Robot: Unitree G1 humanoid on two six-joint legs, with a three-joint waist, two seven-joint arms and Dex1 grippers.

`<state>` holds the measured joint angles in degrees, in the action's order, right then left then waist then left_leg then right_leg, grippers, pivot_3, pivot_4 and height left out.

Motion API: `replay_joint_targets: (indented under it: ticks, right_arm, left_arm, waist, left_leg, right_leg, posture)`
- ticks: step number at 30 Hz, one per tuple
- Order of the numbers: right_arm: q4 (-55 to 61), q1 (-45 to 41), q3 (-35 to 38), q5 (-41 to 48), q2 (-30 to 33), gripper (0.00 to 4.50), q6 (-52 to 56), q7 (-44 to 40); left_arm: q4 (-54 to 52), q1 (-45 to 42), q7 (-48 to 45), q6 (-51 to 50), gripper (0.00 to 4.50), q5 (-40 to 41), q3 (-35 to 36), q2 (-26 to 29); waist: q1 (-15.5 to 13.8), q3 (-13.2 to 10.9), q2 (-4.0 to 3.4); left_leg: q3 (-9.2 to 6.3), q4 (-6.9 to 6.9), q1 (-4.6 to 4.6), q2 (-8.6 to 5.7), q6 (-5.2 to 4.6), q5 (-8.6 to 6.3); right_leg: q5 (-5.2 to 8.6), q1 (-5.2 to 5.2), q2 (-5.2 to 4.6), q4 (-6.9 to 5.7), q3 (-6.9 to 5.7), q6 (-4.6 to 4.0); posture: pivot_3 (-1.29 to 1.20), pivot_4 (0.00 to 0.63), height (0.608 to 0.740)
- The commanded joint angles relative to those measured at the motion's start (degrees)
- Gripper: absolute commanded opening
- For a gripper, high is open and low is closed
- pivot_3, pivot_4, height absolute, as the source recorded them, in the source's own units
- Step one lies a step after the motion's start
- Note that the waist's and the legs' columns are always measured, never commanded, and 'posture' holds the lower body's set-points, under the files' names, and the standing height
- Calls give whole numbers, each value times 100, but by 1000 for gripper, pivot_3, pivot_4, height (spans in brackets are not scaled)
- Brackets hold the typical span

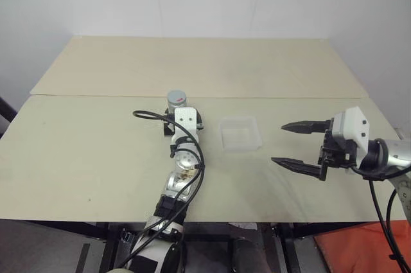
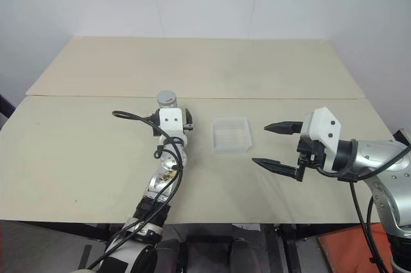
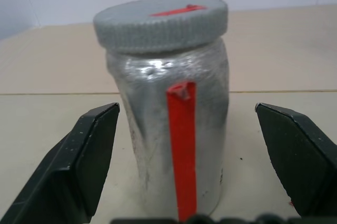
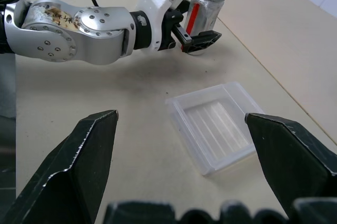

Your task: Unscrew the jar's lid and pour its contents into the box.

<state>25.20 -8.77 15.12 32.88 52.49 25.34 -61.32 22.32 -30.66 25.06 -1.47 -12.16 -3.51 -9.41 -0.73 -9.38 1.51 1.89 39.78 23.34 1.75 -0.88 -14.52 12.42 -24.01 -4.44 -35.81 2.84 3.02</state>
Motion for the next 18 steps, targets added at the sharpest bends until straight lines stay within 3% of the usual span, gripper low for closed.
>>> replay_joint_targets:
  ticks: [1, 18]
  right_arm:
    - [84, -108, 167, 62, 59, 4485, -178, -39]
    - [176, -66, 222, 91, 38, 4485, -161, 32]
  left_arm:
    - [36, -211, 169, 144, 4500, -80, -4, -66]
    - [711, -686, 415, 517, 4500, 66, 152, -1]
  waist:
    - [0, 0, 0]
    - [-1, 0, 0]
  left_leg:
    - [0, 0, 0, 0, 0, 0]
    - [0, 1, 1, -1, 0, 0]
  right_leg:
    - [0, 0, 0, 0, 0, 0]
    - [0, 0, -1, 0, 0, 1]
  posture:
    - [0, 150, 740]
    - [0, 150, 740]
